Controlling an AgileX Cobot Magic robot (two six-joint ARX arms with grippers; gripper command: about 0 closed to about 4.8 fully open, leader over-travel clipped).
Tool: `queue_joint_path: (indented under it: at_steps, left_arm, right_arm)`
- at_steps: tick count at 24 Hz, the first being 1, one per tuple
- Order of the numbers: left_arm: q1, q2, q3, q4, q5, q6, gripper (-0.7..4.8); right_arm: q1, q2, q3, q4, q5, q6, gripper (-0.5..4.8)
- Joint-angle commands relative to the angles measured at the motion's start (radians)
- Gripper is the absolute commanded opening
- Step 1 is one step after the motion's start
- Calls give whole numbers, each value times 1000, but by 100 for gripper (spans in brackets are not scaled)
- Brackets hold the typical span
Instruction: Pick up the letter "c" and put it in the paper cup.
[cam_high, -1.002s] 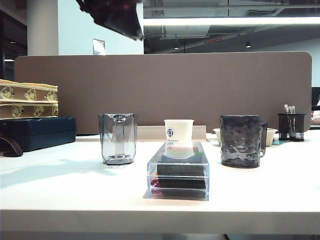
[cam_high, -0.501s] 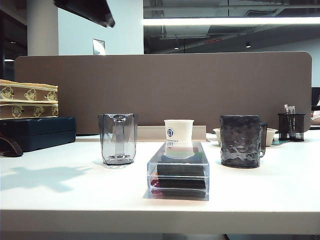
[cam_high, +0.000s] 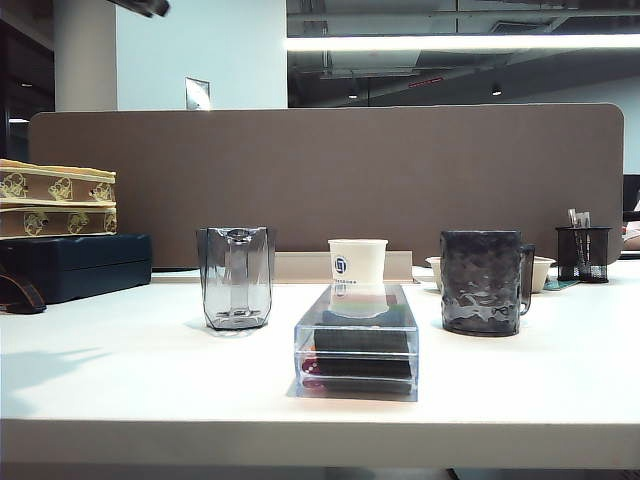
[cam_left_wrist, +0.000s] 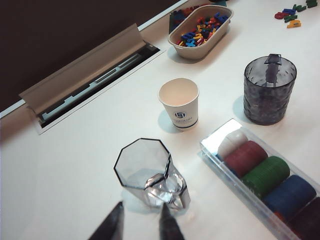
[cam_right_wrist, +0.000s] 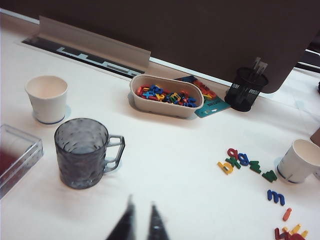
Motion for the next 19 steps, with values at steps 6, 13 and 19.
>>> queue_joint_path:
  at_steps: [6, 13, 19]
  left_arm:
    - [0, -135, -63, -98, -3, -46, 78]
    - [0, -292, -180, -180, -3, -91, 74]
    - [0, -445, -259, -262, -3, -116, 51]
  right_arm:
    - [1, -56, 5, -74, -23, 1, 47]
    - [1, -69, 5, -135, -23, 1, 40]
    - [1, -68, 4, -159, -23, 0, 16]
